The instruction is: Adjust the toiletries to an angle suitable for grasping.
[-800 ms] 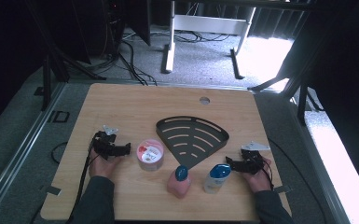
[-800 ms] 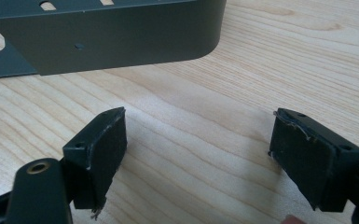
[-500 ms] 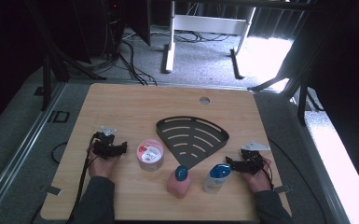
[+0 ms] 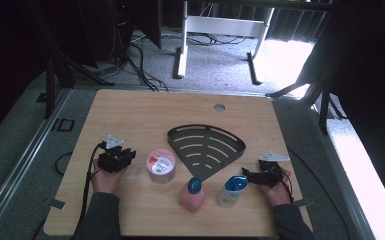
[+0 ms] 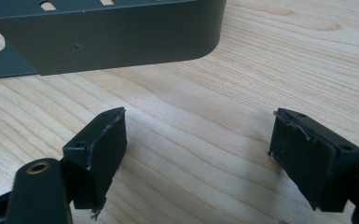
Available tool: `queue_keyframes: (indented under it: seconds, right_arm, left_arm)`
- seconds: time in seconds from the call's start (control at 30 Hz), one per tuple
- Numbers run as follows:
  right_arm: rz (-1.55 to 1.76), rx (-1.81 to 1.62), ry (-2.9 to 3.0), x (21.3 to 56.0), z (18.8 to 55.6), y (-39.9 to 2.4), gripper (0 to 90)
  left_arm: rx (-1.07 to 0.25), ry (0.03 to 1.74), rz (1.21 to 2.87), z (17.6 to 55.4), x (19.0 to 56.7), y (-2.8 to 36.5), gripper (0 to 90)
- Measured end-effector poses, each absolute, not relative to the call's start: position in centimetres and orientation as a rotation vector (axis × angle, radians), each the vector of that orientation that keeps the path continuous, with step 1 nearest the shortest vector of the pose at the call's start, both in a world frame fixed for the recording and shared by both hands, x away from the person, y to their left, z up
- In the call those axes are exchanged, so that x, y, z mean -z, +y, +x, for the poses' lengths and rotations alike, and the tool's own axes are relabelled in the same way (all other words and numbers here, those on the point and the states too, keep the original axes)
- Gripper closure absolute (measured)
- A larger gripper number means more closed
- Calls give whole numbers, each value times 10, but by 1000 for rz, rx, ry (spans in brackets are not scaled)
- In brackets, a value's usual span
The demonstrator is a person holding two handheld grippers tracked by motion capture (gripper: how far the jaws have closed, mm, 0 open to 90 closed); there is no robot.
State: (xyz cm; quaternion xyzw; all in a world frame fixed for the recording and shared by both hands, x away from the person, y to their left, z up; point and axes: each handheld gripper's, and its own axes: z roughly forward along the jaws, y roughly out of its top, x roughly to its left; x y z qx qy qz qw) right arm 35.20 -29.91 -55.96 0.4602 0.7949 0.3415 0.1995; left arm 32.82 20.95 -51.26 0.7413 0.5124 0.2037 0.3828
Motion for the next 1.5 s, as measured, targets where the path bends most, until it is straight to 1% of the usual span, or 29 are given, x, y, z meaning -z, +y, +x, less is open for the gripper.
queue_keyframes:
  seconds: [0.03, 0.1, 0.17, 0.2, 0.23, 0.43, 0.5, 0.57, 1.07, 1.5]
  right_arm:
    - [1287, -955, 2222, 560, 352, -299, 183]
    - [1287, -955, 2222, 560, 352, -299, 183]
    - [1287, -955, 2222, 560, 352, -299, 183]
    - [1287, -955, 2222, 560, 352, -299, 183]
    - [1287, -955, 2222, 560, 352, -299, 183]
    - [1287, -955, 2222, 560, 352, -299, 183]
    - [1287, -955, 2222, 560, 352, -299, 183]
    - [1287, -955, 2222, 560, 352, -299, 183]
    - [1286, -955, 2223, 560, 352, -299, 183]
    - [1286, -954, 2223, 560, 352, -299, 183]
  left_arm:
    - [-513, 1255, 1888, 322, 504, 205, 893]
    - [-513, 1238, 1895, 320, 501, 203, 900]
    - [-484, 1166, 1934, 313, 493, 190, 900]
    - [-484, 1166, 1934, 313, 493, 190, 900]
    - [-464, 1126, 1967, 310, 491, 181, 900]
    - [-467, 1085, 2061, 307, 494, 162, 900]
    - [-451, 1070, 2064, 306, 494, 161, 900]
    - [-469, 1061, 2097, 303, 492, 160, 900]
    - [-527, 1059, 2161, 300, 488, 162, 900]
    - [-530, 1121, 2134, 299, 488, 181, 900]
